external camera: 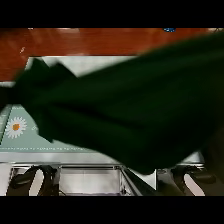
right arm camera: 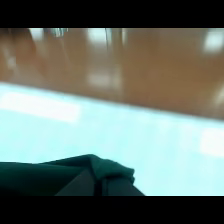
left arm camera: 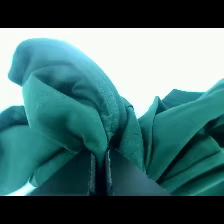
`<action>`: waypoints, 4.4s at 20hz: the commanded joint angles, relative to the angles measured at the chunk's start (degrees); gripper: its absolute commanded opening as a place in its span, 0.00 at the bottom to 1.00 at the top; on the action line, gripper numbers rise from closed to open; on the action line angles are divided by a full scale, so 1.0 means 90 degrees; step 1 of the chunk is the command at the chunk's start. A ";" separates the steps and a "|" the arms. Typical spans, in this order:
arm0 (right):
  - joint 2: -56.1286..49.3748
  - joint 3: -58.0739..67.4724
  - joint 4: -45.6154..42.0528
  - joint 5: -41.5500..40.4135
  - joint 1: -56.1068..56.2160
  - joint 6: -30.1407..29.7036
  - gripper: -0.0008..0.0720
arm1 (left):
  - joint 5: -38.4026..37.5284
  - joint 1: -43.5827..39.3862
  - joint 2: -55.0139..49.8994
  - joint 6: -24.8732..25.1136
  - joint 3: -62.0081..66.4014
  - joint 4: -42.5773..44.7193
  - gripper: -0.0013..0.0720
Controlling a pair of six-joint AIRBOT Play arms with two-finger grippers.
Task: Fold the shirts.
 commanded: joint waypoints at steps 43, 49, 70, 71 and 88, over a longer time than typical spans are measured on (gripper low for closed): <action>-0.1377 -0.8206 0.1734 -0.1064 -0.3240 -0.1494 0.57 | 0.1926 -0.0243 -0.5000 0.3094 -0.3395 -0.1897 0.05; -0.1413 -0.8687 0.2108 -0.1183 -0.3106 -0.1535 0.57 | 0.1792 -0.0226 -0.5000 0.3094 -0.3317 -0.1902 0.05; -0.2390 -0.0719 0.2042 -0.1413 -0.0483 -0.0869 0.05 | 0.1287 -0.0172 -0.3774 0.1557 0.1588 -0.2535 0.05; -0.2368 0.0097 0.1865 -0.1343 -0.0566 -0.0758 0.05 | 0.1256 -0.0172 -0.3713 0.1297 0.2370 -0.2212 0.05; 0.0209 0.2072 0.0226 0.0248 -0.0719 -0.0291 0.05 | 0.0153 -0.0857 -0.1396 -0.0112 0.6035 0.1547 0.05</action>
